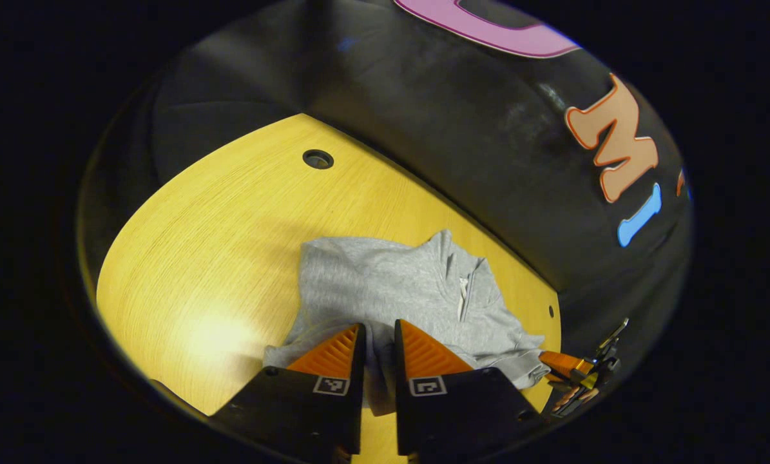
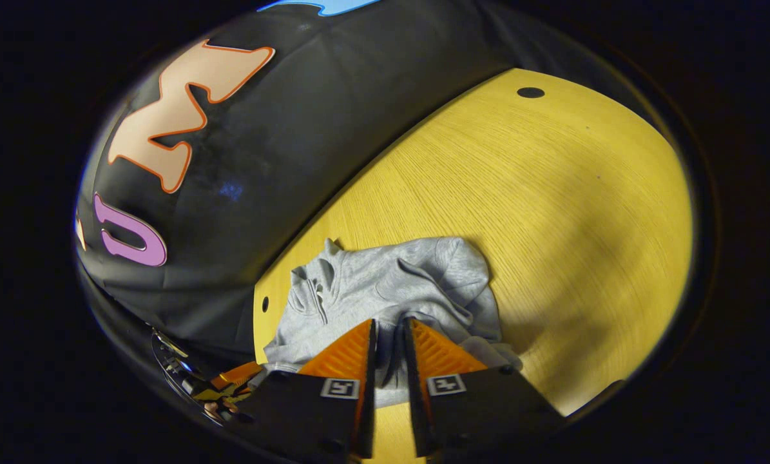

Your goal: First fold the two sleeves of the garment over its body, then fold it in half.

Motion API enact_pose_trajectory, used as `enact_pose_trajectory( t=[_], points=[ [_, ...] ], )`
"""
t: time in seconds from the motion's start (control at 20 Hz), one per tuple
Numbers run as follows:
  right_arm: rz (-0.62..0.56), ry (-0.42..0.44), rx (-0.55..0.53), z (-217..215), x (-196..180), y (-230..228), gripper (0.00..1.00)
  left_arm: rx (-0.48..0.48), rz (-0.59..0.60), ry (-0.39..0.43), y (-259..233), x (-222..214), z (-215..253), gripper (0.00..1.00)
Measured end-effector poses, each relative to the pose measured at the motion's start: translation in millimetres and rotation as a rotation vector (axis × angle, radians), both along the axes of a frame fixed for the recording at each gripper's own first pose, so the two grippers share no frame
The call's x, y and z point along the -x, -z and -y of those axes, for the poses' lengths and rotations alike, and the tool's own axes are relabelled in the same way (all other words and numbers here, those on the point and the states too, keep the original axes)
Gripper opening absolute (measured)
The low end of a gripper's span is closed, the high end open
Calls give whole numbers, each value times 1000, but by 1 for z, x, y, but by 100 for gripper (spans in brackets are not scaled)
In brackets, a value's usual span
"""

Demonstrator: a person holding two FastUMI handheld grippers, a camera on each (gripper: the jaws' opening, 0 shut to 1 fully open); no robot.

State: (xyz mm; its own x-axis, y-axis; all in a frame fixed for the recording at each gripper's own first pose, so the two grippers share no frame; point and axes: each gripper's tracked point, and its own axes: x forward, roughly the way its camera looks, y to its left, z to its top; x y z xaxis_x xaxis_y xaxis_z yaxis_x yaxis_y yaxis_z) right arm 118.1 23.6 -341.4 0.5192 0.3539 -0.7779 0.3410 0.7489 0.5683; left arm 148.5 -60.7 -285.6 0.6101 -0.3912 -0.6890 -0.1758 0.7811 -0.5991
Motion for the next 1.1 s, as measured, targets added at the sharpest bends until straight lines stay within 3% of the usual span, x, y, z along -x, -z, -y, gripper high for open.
enact_pose_trajectory(
  t=[0.2,0.35,0.45,0.55,0.6,0.65,0.75,1.1],
  points=[
    [122,29,57,6,-28,-19,98,4,121,-76,-25,-32,-7,58],
    [201,9,125,12,-36,-40,98,-93,191,-28,-39,-37,-12,96],
    [253,-4,156,12,-37,-55,93,-180,237,3,-52,-36,-18,96],
    [308,-18,196,15,-34,-71,98,-268,303,15,-73,-37,-27,96],
    [340,-23,222,17,-33,-81,93,-311,349,20,-87,-37,-30,96],
    [372,-23,248,20,-31,-91,98,-355,399,26,-100,-38,-34,96],
    [444,-20,301,26,-25,-115,98,-436,478,36,-125,-31,-40,96],
    [747,-32,490,28,11,-204,98,-590,627,-4,-183,15,-58,95]
  ],
)
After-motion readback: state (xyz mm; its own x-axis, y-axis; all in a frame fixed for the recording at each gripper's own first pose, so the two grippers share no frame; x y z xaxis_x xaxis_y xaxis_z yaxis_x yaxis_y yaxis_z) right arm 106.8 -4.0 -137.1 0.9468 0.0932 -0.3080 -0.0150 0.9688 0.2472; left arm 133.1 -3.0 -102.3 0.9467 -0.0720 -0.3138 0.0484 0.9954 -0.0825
